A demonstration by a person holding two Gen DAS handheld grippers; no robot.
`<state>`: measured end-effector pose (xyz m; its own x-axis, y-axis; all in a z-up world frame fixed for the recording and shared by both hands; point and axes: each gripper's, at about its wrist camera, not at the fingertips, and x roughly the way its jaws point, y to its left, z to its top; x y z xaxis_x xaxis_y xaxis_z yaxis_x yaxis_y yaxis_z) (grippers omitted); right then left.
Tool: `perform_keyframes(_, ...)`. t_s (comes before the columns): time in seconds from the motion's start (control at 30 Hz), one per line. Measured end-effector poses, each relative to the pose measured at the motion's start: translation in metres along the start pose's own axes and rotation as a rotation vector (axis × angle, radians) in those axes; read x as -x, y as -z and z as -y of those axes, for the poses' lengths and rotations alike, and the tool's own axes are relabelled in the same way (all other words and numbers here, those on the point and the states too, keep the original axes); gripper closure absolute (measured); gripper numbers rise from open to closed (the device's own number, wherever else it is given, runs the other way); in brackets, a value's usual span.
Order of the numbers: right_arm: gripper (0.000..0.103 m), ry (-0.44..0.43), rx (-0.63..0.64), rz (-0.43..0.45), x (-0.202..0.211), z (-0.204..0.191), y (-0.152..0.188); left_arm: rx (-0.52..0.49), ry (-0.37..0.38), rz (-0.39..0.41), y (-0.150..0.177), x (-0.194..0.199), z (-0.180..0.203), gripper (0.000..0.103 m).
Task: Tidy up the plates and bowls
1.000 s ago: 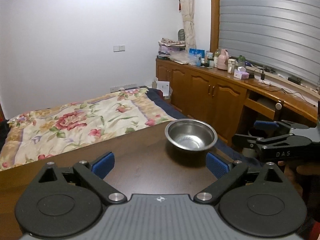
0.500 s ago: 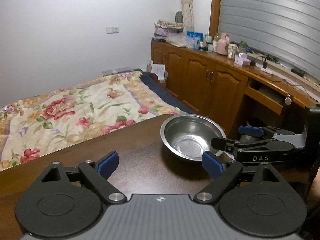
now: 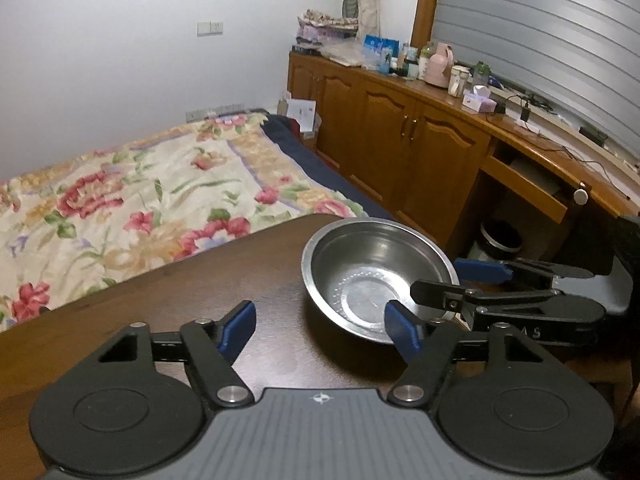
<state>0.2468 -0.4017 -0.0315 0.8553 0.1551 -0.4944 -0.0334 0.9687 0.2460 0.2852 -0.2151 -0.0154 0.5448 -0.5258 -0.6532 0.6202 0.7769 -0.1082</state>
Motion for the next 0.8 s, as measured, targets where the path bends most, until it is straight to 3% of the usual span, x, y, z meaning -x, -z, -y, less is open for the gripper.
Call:
perform_keyframes(0.03, 0.043, -0.004, -0.001, -0.007, -0.002, 0.001, -0.001, 0.007, 0.007, -0.008, -0.001, -0.003, -0.001, 0.035)
perform_keyframes(0.2, 0.051, -0.03, -0.011, -0.036, -0.006, 0.001, -0.002, 0.026, 0.016, -0.04, -0.003, -0.017, -0.003, 0.044)
perform_keyframes(0.43, 0.052, -0.031, -0.001, -0.038, -0.008, -0.004, -0.005, 0.054, 0.039, -0.062, -0.005, -0.029, -0.007, 0.051)
perform_keyframes(0.63, 0.057, -0.046, 0.012, -0.051, -0.011, -0.009, -0.005, 0.058, 0.035, -0.076, -0.006, -0.035, -0.009, 0.061)
perform_keyframes(0.8, 0.064, -0.051, 0.007, -0.066, -0.013, -0.009, -0.006, 0.058, 0.02, -0.092, -0.005, -0.039, -0.012, 0.063)
